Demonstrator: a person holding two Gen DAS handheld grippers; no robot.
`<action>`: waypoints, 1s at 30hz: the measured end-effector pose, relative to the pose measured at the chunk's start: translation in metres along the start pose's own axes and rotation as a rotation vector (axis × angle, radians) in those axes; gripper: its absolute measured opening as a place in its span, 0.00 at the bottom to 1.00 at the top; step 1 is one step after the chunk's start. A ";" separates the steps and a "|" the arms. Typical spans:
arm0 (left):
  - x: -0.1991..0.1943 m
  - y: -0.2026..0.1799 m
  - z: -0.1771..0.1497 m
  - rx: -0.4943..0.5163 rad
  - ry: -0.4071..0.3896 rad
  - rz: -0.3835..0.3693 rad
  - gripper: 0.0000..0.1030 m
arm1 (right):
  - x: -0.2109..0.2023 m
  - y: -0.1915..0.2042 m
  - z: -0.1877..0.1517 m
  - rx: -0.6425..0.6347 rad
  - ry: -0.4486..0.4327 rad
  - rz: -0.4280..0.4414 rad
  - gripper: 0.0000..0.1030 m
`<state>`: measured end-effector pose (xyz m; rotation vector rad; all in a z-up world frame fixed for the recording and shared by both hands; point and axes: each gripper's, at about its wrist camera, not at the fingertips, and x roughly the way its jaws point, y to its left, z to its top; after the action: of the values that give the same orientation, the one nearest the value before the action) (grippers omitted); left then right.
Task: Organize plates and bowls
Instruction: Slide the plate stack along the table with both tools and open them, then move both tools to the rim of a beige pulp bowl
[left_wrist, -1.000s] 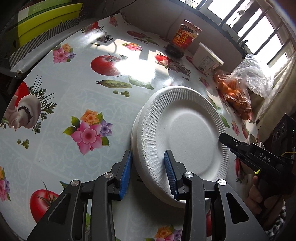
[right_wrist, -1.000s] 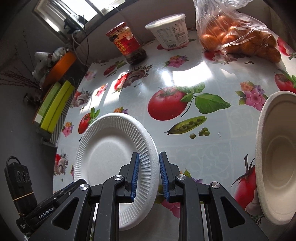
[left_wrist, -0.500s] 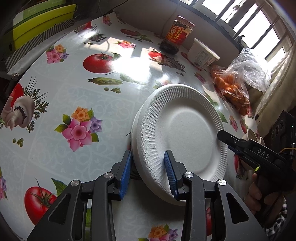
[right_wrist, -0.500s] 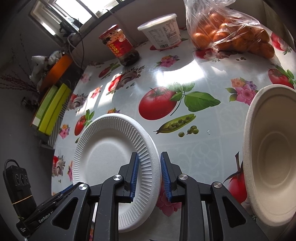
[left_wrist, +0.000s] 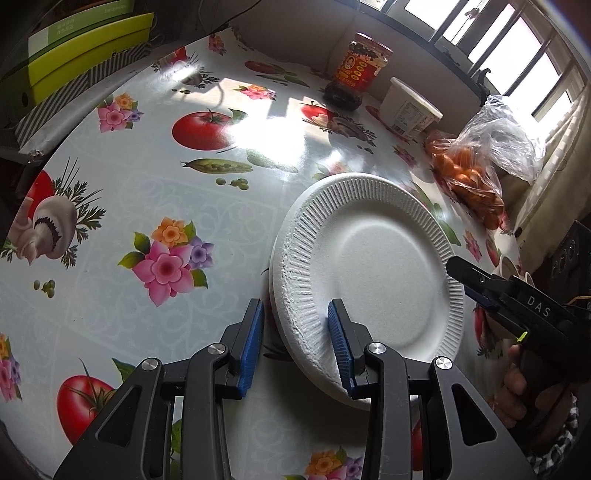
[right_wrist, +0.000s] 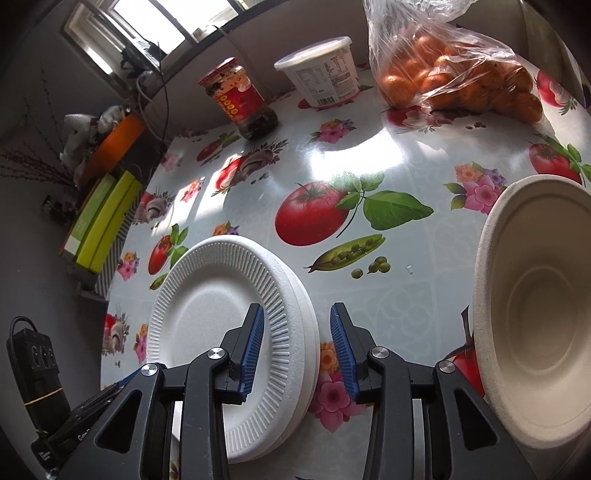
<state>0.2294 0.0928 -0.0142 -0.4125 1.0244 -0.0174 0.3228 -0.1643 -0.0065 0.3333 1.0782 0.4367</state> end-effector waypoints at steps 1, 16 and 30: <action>0.000 0.000 0.000 0.000 0.000 0.003 0.36 | 0.000 0.000 0.000 0.000 -0.001 0.000 0.36; -0.021 -0.011 -0.007 0.033 -0.062 0.045 0.49 | -0.023 0.005 -0.007 -0.034 -0.059 -0.015 0.44; -0.058 -0.055 -0.035 0.170 -0.160 0.070 0.49 | -0.080 0.008 -0.040 -0.112 -0.162 -0.091 0.49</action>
<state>0.1793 0.0421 0.0370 -0.2196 0.8711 -0.0086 0.2532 -0.1954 0.0410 0.2152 0.9033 0.3803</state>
